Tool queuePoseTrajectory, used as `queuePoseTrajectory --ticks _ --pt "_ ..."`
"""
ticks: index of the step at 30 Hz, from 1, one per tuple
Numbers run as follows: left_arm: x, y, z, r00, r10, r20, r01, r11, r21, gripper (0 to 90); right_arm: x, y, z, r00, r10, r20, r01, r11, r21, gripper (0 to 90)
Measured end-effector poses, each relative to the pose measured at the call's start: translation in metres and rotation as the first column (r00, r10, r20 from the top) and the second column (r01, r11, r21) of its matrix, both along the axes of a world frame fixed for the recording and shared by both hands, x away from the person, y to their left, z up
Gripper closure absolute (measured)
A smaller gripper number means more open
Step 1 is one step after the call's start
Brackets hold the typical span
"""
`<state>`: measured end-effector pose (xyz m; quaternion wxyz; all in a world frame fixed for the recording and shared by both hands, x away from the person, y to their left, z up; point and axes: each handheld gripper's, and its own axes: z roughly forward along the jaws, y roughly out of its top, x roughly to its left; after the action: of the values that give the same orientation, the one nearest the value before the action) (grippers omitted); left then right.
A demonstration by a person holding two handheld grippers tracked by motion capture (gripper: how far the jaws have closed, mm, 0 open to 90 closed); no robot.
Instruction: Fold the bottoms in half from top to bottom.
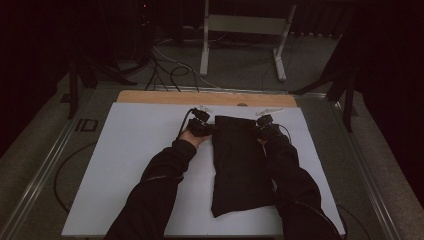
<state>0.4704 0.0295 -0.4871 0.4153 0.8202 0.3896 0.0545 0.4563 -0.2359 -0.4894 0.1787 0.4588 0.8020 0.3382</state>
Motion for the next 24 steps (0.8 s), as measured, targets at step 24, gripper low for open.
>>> queuePoseTrajectory --ticks 24 --pt "-0.007 0.001 0.056 0.9951 -0.043 0.089 0.049 0.9967 -0.065 80.4 -0.011 -0.014 0.06 0.9923 0.017 0.122 -0.021 0.9992 0.035 86.0"
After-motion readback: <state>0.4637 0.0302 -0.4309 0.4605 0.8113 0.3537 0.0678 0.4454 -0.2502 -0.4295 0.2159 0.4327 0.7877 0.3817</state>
